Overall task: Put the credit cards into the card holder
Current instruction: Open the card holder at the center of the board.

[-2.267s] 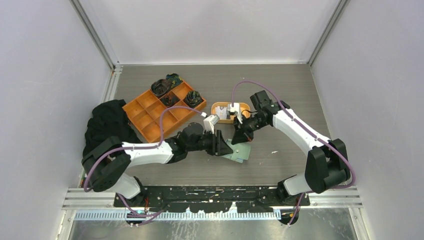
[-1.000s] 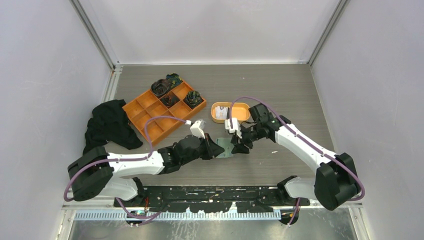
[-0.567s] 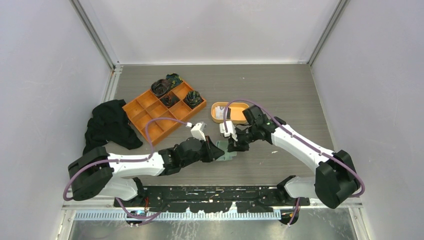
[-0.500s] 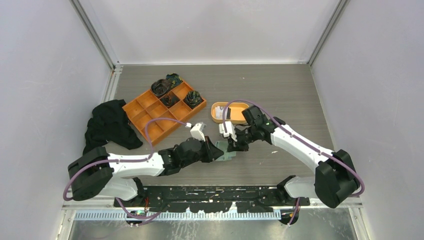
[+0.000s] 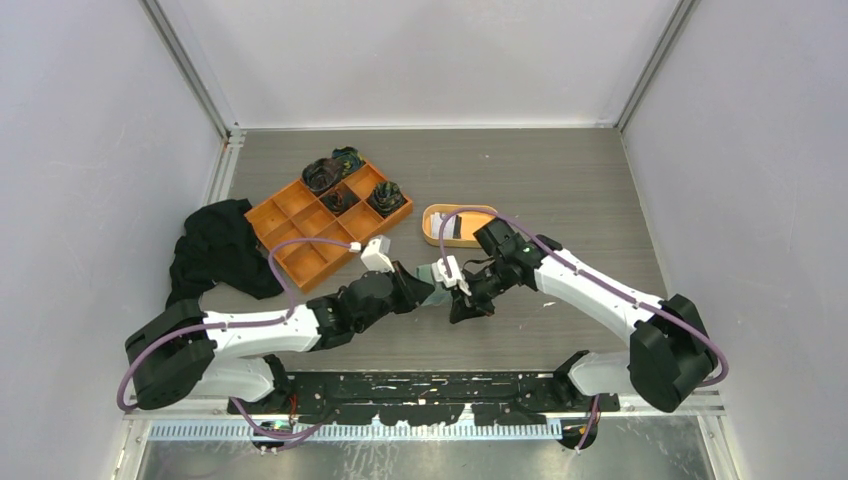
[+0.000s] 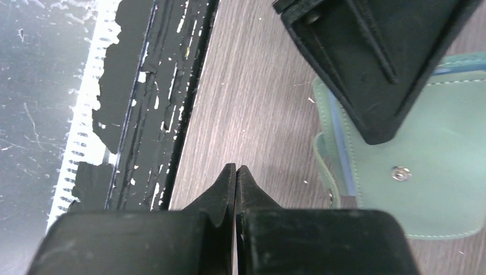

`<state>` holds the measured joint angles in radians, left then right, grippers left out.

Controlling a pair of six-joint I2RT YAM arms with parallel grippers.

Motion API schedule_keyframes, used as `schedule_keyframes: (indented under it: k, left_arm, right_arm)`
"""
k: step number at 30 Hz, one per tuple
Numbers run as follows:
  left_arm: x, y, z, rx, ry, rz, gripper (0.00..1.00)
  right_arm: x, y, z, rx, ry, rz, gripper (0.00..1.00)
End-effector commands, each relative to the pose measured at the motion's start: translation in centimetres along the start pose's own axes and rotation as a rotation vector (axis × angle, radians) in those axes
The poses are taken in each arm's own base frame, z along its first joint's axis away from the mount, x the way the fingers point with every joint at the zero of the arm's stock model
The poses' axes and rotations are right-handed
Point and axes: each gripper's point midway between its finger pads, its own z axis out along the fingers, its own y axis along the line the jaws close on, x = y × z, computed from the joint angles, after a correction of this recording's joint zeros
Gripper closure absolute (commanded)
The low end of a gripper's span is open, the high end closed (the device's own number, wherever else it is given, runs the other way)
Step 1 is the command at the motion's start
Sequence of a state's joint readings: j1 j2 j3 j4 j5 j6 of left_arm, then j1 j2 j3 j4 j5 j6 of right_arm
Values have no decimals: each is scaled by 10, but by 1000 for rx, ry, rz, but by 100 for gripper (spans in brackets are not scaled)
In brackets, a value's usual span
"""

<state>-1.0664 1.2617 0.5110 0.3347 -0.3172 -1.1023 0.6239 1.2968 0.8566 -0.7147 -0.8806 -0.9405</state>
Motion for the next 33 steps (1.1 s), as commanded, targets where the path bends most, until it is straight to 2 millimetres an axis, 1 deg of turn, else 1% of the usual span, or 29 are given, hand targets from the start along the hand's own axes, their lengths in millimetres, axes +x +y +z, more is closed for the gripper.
schedule_keyframes:
  k: [1, 3, 6, 7, 8, 9, 11, 12, 14, 16, 18, 20, 22, 25, 27, 30, 33]
  left_arm:
    - [-28, -21, -1, 52, -102, -45, 100]
    - [-27, -20, -1, 54, -99, -47, 100]
    - [-28, -18, -2, 61, -99, -67, 100]
    - [-29, -18, -3, 67, -98, -70, 100]
    - [-29, -18, -4, 71, -96, -69, 100]
    - [-29, -19, -5, 76, -93, -64, 100]
    - [-29, -21, -8, 98, -83, -61, 100]
    - [-28, -21, -9, 107, -75, -60, 100]
    - [-25, -20, -11, 124, -49, -77, 100]
    - [-24, -21, -13, 146, -25, -123, 100]
    - [-23, -22, -15, 169, -12, -172, 100]
    - [-24, -26, -17, 187, 1, -208, 100]
    - [-25, -28, -18, 187, 8, -246, 100]
    - [-24, -25, -19, 127, 34, -325, 100]
    - [-22, -20, -19, 78, 48, -374, 100]
    - [-23, -24, -20, 92, 52, -440, 100]
    - [-22, -27, -20, 104, 65, -490, 100]
  right_arm:
    - [-16, 3, -1, -30, -35, -36, 99]
    - [-16, 5, -3, -34, -29, -45, 99]
    - [-12, 21, -4, -116, -27, -57, 99]
    - [-12, 23, -4, -128, -22, -66, 98]
    - [-14, 19, -6, -116, -16, -66, 85]
    - [-17, 11, -9, -78, -11, -60, 75]
    - [-24, -12, -22, 49, -26, -3, 61]
    - [-25, -20, -30, 101, -39, 12, 56]
    - [-24, -30, -46, 182, -65, 14, 45]
    - [-16, -39, -55, 252, -42, 7, 38]
    - [-8, -49, -59, 308, -6, 1, 33]
    - [-1, -57, -58, 345, 17, 4, 27]
    - [5, -59, -54, 360, 43, -7, 21]
    - [9, -59, -48, 360, 72, -32, 13]
    - [12, -60, -43, 358, 90, -49, 10]
    - [13, -63, -41, 379, 106, -59, 9]
    - [12, -69, -40, 411, 113, -73, 12]
